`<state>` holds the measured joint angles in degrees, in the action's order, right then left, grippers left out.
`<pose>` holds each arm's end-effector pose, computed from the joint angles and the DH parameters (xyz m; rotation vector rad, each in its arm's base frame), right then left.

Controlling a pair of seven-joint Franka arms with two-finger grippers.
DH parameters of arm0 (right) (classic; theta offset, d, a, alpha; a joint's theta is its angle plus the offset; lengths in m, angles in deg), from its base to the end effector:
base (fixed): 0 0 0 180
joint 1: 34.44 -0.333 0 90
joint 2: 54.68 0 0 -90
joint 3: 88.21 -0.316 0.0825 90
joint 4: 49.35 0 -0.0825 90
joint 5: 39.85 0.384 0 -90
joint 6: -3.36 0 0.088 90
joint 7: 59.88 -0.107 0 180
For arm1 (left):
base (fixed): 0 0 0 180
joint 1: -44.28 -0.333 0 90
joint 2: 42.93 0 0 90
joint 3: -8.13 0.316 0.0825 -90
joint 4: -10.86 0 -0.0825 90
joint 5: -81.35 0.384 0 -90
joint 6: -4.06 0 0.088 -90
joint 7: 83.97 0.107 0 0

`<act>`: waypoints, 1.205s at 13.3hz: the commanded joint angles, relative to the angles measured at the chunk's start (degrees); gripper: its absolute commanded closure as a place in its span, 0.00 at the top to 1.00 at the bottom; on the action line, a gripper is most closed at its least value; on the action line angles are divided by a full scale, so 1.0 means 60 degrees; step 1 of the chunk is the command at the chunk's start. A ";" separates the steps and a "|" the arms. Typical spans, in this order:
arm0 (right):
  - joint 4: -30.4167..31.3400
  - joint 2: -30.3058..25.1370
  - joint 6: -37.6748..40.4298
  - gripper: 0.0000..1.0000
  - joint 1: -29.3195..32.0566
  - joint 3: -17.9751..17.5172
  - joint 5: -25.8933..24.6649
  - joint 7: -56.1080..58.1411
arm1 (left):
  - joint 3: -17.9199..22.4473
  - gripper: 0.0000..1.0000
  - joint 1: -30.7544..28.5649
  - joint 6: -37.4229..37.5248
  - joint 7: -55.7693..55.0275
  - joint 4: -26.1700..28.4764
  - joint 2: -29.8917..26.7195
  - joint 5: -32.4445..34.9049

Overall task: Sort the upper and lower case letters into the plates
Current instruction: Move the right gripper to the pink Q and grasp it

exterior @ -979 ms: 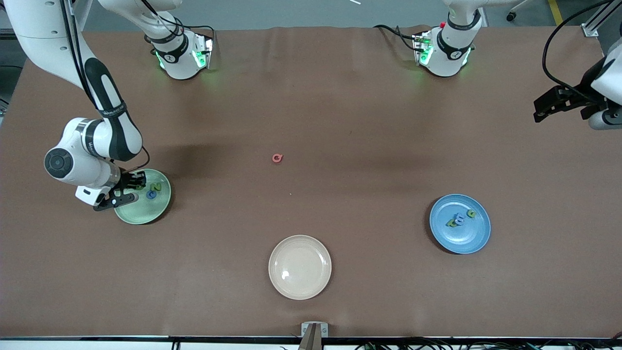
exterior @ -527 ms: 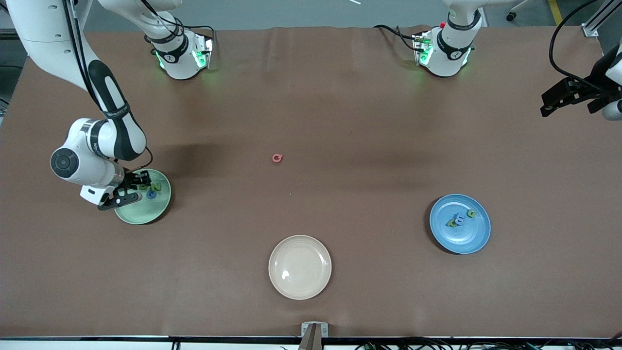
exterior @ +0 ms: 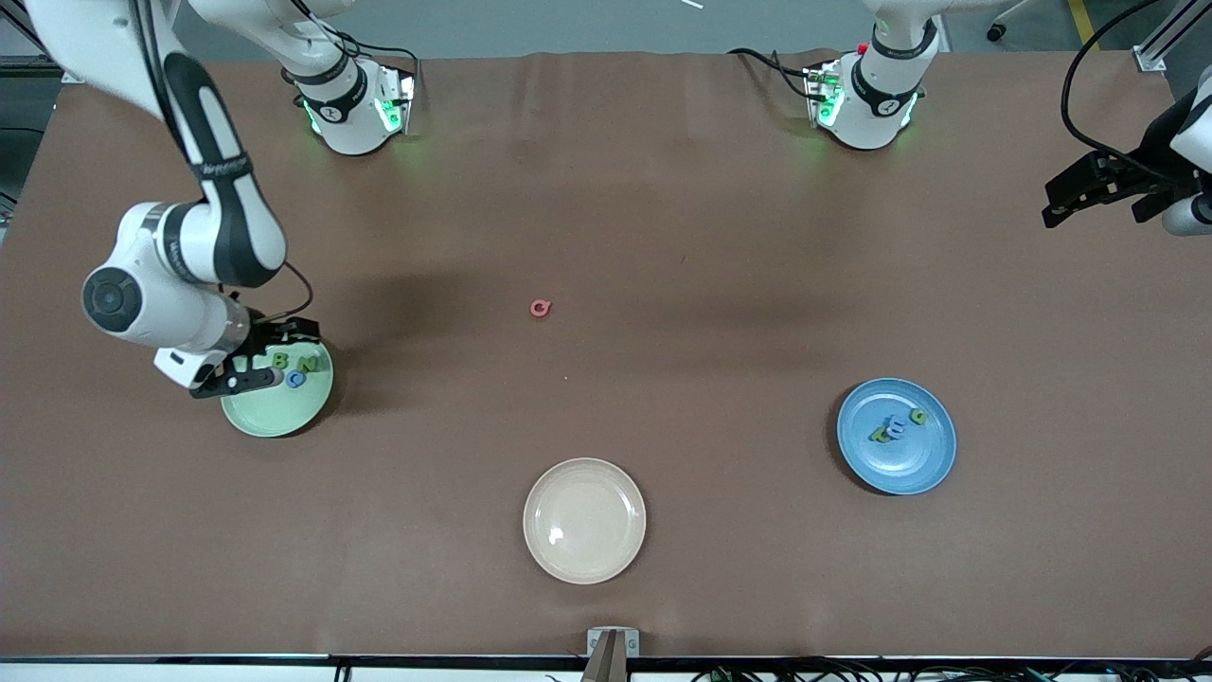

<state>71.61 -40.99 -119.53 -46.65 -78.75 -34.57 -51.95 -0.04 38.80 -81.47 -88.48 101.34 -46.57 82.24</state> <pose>0.5498 0.0311 0.2884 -3.0780 -0.1991 0.3082 0.5262 -0.0257 0.6478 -3.1150 -0.0517 0.0341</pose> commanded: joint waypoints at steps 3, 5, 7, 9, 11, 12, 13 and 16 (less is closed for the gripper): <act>0.0349 -0.0320 0.0019 1.00 -0.2250 0.0021 0.0116 -0.3906 | -0.0015 1.00 -0.0038 -0.0087 0.0136 0.0052 -0.0154 -0.0075; 0.0349 -0.0290 -0.0477 1.00 -0.3597 0.0021 0.0116 -0.5926 | -0.0015 1.00 0.0020 -0.0028 0.0092 0.0066 -0.0125 -0.0061; 0.0349 0.0030 -0.1354 1.00 -0.4872 0.0035 0.0116 -0.7759 | -0.0073 1.00 -0.0038 -0.0013 0.0106 0.0095 -0.0125 -0.0061; 0.0349 0.0615 -0.2437 1.00 -0.5680 0.0021 0.0116 -0.8905 | -0.0074 1.00 -0.0068 0.0132 0.0121 0.0066 -0.0168 -0.0061; 0.0320 0.1289 -0.3609 1.00 -0.6340 0.0021 0.0116 -0.9829 | -0.0088 1.00 -0.0068 0.0206 0.0121 0.0066 -0.0315 -0.0061; 0.0276 0.1655 -0.4151 1.00 -0.6503 0.0021 0.0116 -0.9993 | -0.0103 1.00 -0.0053 0.0221 -0.0009 0.0066 -0.0301 -0.0075; 0.0261 0.1963 -0.4563 1.00 -0.6620 0.0021 0.0131 -1.0052 | -0.0089 1.00 -0.0053 0.0221 0.0062 0.0095 -0.0286 -0.0061; 0.0261 0.2288 -0.4948 0.91 -0.6680 0.0006 0.0131 -1.0068 | -0.0088 1.00 -0.0053 0.0381 0.0092 0.0096 -0.0271 -0.0061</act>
<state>73.43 -27.38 -148.90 -86.13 -79.40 -34.22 -111.55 -0.29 38.83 -80.53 -88.48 101.39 -47.22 82.14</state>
